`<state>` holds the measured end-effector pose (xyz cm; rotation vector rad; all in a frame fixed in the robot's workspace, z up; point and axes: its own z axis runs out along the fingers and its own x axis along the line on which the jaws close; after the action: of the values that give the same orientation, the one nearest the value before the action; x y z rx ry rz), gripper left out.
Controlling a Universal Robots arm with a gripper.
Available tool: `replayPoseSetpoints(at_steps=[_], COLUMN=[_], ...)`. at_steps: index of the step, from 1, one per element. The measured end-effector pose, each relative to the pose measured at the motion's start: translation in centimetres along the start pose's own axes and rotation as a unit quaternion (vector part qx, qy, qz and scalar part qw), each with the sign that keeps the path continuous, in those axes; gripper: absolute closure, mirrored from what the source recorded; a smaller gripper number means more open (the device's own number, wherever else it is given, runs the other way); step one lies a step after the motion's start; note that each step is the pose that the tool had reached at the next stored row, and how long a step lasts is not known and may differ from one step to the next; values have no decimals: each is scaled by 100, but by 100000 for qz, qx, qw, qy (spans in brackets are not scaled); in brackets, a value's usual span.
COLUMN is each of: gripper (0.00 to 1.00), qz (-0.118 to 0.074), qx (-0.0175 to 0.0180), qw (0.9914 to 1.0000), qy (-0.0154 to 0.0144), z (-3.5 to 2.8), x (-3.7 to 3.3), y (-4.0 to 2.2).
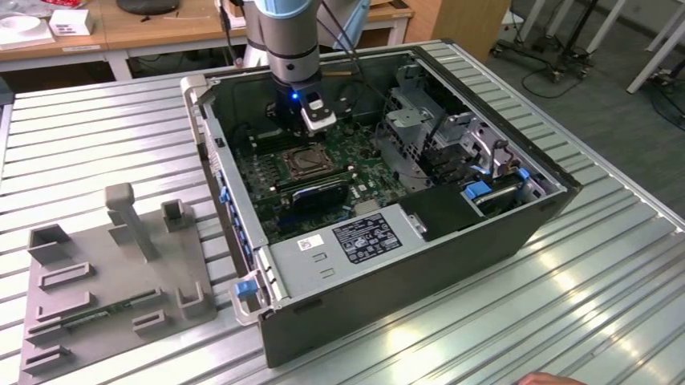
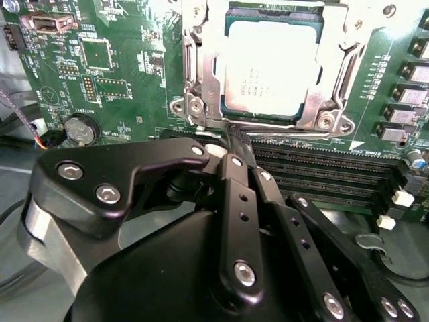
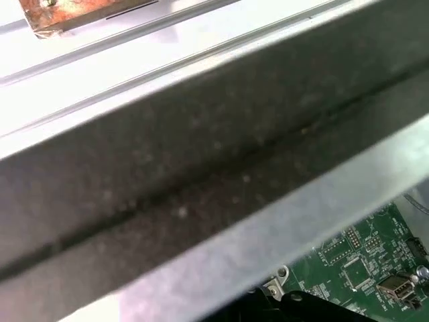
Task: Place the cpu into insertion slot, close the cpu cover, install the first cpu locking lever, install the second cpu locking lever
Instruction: 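Install the first cpu locking lever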
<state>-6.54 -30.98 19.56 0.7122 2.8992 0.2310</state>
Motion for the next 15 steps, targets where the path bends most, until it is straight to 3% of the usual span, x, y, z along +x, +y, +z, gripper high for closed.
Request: replayPoseSetpoints(at_steps=[10,15], gripper=[89,89], qz=[-4,405], qx=[36,75], qw=[100000,99999], qy=[-13,-92], z=[-154,-164], x=[-17,-19], y=[29,30])
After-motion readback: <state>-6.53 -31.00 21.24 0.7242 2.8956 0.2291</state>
